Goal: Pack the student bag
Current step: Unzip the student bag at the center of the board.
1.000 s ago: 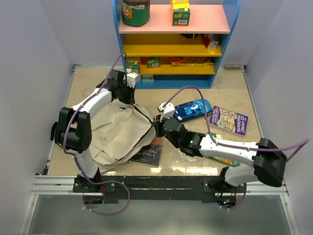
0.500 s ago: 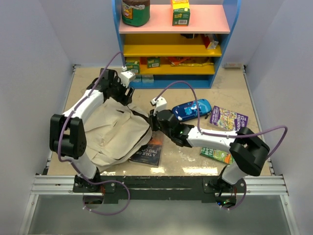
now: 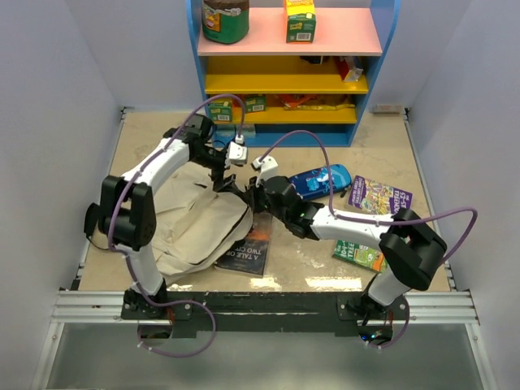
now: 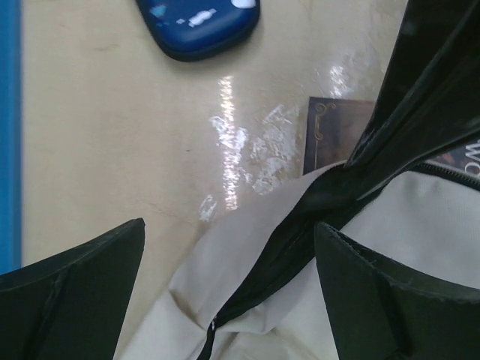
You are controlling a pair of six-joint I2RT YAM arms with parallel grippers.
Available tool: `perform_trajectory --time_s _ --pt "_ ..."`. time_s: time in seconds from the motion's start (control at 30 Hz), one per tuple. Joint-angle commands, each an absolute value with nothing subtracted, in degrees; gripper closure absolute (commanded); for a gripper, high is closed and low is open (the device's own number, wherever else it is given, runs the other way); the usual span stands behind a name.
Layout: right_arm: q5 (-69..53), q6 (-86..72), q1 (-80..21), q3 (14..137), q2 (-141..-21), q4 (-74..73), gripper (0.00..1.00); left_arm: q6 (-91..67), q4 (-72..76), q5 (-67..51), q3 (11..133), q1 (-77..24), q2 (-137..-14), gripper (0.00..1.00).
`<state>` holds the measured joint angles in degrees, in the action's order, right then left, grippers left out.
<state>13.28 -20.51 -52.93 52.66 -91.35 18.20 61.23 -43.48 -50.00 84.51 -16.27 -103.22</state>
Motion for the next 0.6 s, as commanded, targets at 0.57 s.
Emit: perform_trajectory --time_s 0.57 --pt "11.4 -22.1 -52.7 49.2 -86.7 22.8 1.0 95.0 -75.3 -54.8 94.4 -16.6 -111.3 0.13"
